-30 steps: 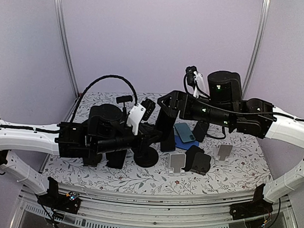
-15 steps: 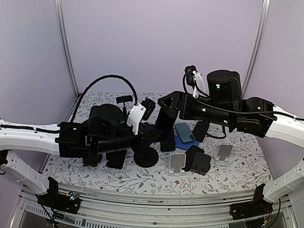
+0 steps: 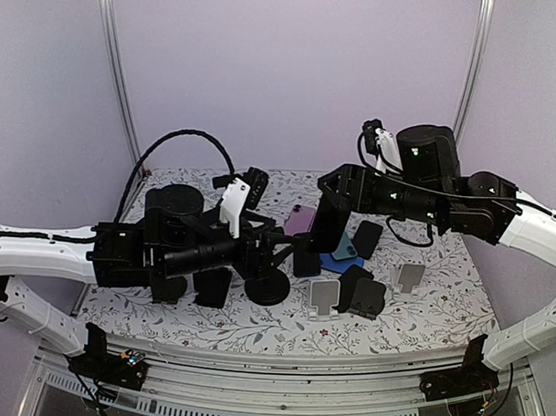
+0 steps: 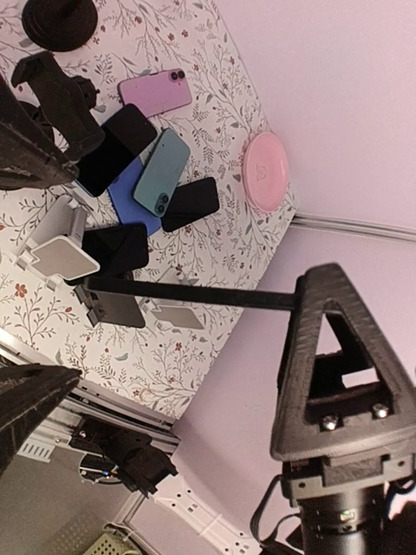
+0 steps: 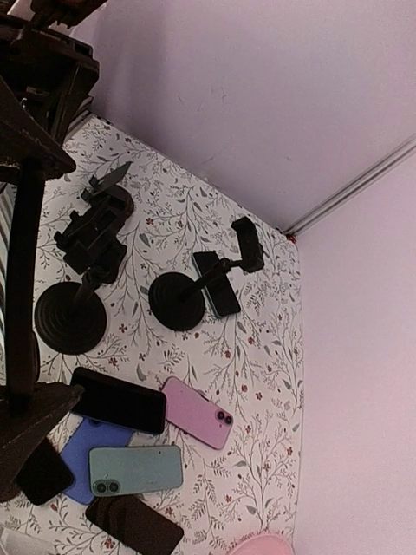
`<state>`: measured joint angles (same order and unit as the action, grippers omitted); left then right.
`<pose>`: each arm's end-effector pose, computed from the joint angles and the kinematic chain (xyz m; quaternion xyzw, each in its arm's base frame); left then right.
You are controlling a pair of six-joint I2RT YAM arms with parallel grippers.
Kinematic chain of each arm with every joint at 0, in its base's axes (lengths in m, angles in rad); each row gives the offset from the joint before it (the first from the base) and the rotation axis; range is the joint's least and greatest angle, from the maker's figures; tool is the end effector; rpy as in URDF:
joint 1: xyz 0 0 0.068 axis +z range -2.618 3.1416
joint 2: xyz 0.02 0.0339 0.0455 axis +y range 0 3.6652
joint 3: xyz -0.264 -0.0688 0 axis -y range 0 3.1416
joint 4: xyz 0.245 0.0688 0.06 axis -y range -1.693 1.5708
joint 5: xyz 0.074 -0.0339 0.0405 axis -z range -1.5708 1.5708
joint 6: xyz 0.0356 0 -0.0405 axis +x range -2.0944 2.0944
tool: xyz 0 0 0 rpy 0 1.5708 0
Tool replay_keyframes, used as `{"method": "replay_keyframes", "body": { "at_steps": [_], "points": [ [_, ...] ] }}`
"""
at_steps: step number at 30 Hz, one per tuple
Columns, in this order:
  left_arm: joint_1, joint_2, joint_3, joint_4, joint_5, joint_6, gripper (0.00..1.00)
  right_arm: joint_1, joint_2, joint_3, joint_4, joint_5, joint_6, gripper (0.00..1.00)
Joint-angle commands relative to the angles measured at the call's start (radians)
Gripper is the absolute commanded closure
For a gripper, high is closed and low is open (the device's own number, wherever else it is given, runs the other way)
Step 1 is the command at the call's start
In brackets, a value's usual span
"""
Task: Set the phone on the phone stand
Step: Pass from the left arm to the right, then place the phone on the phone stand.
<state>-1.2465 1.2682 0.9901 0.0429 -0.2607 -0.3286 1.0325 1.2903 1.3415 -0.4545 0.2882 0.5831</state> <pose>0.1039 -0.2803 0.3307 0.2727 0.7336 -0.3631 0.5056 0.1563 0.2421 0.3972 -0.1068 0.8226 0.3114 0.4636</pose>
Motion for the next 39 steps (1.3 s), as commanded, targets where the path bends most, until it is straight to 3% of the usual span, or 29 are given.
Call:
{"method": "replay_keyframes", "body": {
  "at_steps": [1,8,13,23,33,39],
  "points": [
    [0.000,-0.076,-0.034,0.021,-0.023,-0.021,0.30,-0.045,-0.108,-0.043,-0.066,0.107,-0.015,0.66],
    [0.009,-0.160,-0.076,0.002,-0.049,-0.036,0.30,-0.162,-0.222,-0.186,-0.157,0.174,-0.011,0.66],
    [0.011,-0.209,-0.114,0.000,-0.054,-0.054,0.30,-0.244,-0.287,-0.316,-0.134,0.223,-0.032,0.67],
    [0.015,-0.228,-0.125,-0.017,-0.053,-0.061,0.30,-0.375,-0.317,-0.512,0.044,0.240,-0.145,0.67],
    [0.024,-0.228,-0.136,-0.018,-0.046,-0.067,0.31,-0.386,-0.421,-0.758,0.341,0.267,-0.236,0.71],
    [0.032,-0.230,-0.141,-0.018,-0.041,-0.072,0.31,-0.386,-0.438,-0.820,0.412,0.295,-0.292,0.71]
  ]
}}
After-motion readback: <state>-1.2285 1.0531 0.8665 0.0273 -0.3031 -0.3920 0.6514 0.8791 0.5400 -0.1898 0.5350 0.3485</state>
